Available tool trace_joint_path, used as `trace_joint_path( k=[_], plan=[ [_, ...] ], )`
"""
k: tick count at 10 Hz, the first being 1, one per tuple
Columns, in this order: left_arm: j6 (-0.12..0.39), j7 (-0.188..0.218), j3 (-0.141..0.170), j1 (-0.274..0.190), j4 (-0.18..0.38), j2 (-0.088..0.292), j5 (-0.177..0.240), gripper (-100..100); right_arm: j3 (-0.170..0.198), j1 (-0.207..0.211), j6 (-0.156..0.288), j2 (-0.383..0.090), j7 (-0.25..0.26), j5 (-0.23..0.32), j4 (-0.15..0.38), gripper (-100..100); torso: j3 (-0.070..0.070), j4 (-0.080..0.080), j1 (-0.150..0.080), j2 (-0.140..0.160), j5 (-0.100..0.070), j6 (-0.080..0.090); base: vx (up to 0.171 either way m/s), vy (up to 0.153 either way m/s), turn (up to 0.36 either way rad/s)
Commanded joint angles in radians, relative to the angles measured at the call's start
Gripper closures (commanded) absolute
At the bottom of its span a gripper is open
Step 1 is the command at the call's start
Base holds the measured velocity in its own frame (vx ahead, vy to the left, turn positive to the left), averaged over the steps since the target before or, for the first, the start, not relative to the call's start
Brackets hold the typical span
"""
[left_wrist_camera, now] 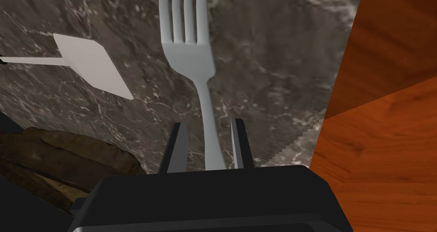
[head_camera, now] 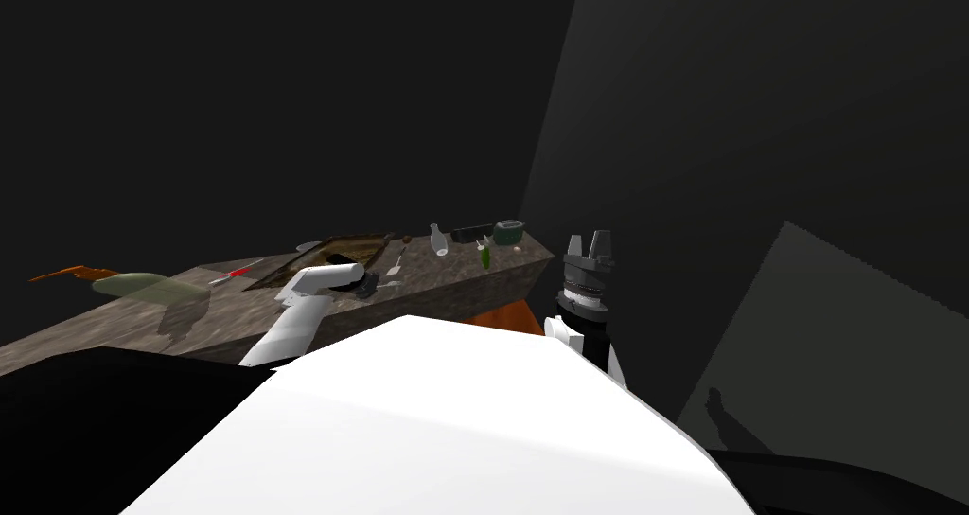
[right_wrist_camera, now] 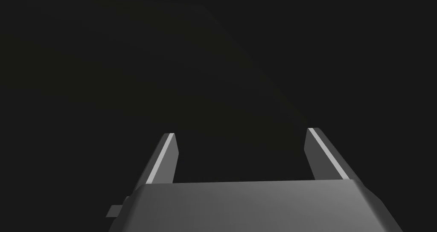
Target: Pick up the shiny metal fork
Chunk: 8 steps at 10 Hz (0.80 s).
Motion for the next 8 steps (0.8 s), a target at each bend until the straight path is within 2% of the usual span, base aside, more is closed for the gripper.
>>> trace_joint_path(
  k=[1, 2, 3, 4, 5, 6, 7, 8],
  plan=[
    [-0.031, 0.023, -0.017, 0.050, -0.005, 0.050, 0.050, 100, 0.000, 0.000, 0.000, 0.000, 0.000, 0.000, 0.000, 0, 0.000, 0.000, 0.000, 0.000, 0.000, 0.000, 0.046, -0.041, 0.002],
    [-0.031, 0.023, -0.017, 0.050, -0.005, 0.055, 0.070, 100, 0.000, 0.000, 0.000, 0.000, 0.000, 0.000, 0.000, 0, 0.000, 0.000, -0.001, 0.000, 0.000, -0.001, 0.039, -0.031, 0.019],
    [-0.058, 0.044, -0.033, 0.092, -0.009, 0.098, 0.105, 100, 0.000, 0.000, 0.000, 0.000, 0.000, 0.000, 0.000, 0, 0.000, 0.000, 0.000, 0.000, 0.000, 0.000, 0.042, -0.044, 0.001],
    [-0.058, 0.044, -0.033, 0.094, -0.009, 0.100, 0.124, 100, 0.000, 0.000, 0.000, 0.000, 0.000, 0.000, 0.000, 0, 0.000, 0.000, -0.001, 0.000, 0.000, 0.000, 0.034, -0.031, 0.010],
    [-0.085, 0.065, -0.049, 0.134, -0.014, 0.144, 0.159, 100, 0.000, 0.000, 0.000, 0.000, 0.000, 0.000, 0.000, 0, 0.000, 0.000, -0.001, 0.000, 0.000, 0.000, 0.042, -0.029, 0.005],
    [-0.085, 0.065, -0.049, 0.138, -0.014, 0.145, 0.177, 100, 0.000, 0.000, 0.000, 0.000, 0.000, 0.000, 0.000, 0, 0.000, 0.000, 0.000, 0.000, 0.000, 0.000, 0.039, -0.025, 0.013],
    [-0.112, 0.086, -0.066, 0.178, -0.018, 0.188, 0.211, 100, 0.000, 0.000, 0.000, 0.000, 0.000, 0.000, 0.000, 0, 0.000, 0.000, 0.000, 0.000, 0.000, 0.000, 0.045, -0.034, 0.002],
    [-0.112, 0.086, -0.066, 0.182, -0.018, 0.190, 0.231, 100, 0.000, 0.000, 0.000, 0.000, 0.000, 0.000, 0.000, 0, 0.000, 0.000, -0.001, 0.000, -0.001, 0.000, 0.037, -0.032, 0.016]
  ],
)
